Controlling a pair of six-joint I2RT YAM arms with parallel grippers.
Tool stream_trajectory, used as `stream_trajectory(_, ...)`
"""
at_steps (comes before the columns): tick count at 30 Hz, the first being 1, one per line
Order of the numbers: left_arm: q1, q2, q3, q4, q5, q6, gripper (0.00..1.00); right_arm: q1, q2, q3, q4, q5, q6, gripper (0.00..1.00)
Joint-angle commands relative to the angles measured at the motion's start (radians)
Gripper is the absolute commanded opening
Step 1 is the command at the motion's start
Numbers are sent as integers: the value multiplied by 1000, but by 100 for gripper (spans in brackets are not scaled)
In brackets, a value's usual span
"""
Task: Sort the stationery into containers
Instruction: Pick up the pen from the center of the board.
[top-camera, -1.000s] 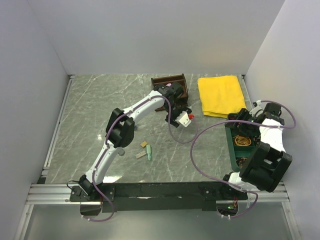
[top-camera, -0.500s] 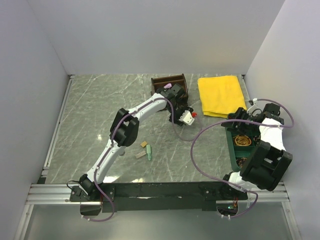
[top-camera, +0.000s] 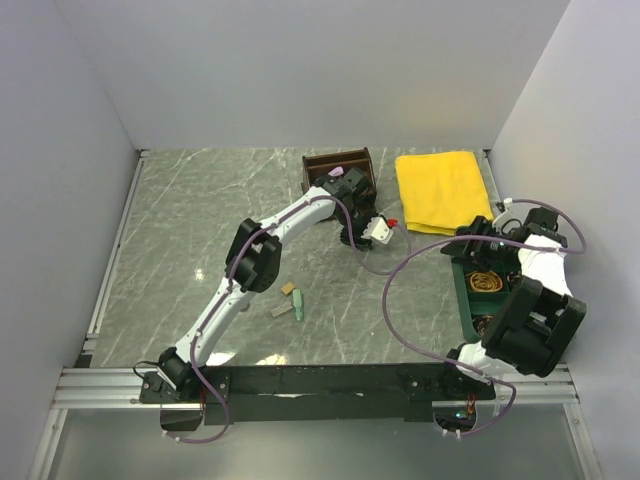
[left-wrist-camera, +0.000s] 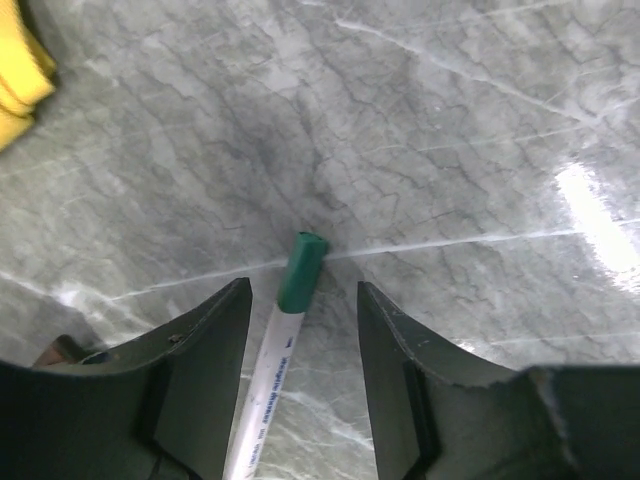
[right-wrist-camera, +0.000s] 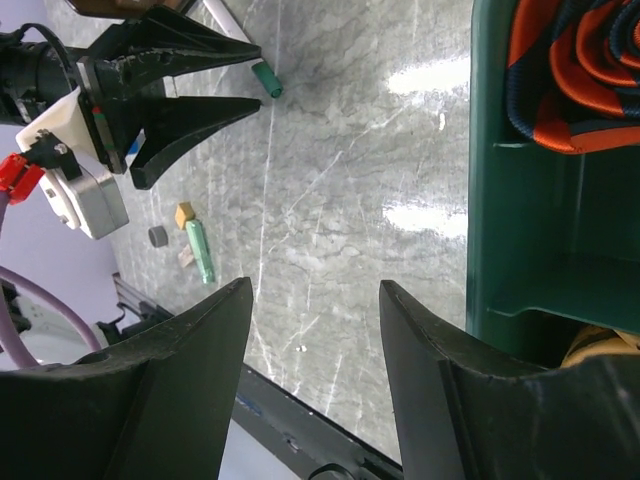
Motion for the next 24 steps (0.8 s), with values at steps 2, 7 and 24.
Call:
stream_trajectory(2,0,31,50,-80,28,-37,51,3,29,48,-2,-34,-4,61)
stream_trajectory(7,-6,54,68,-135,40,-48,47,5,50,73,-12,-41,-4,61)
stream_trajectory(24,-45,104,29,-327,-107,84,35,3,-11,81,-62,-28,-50,59)
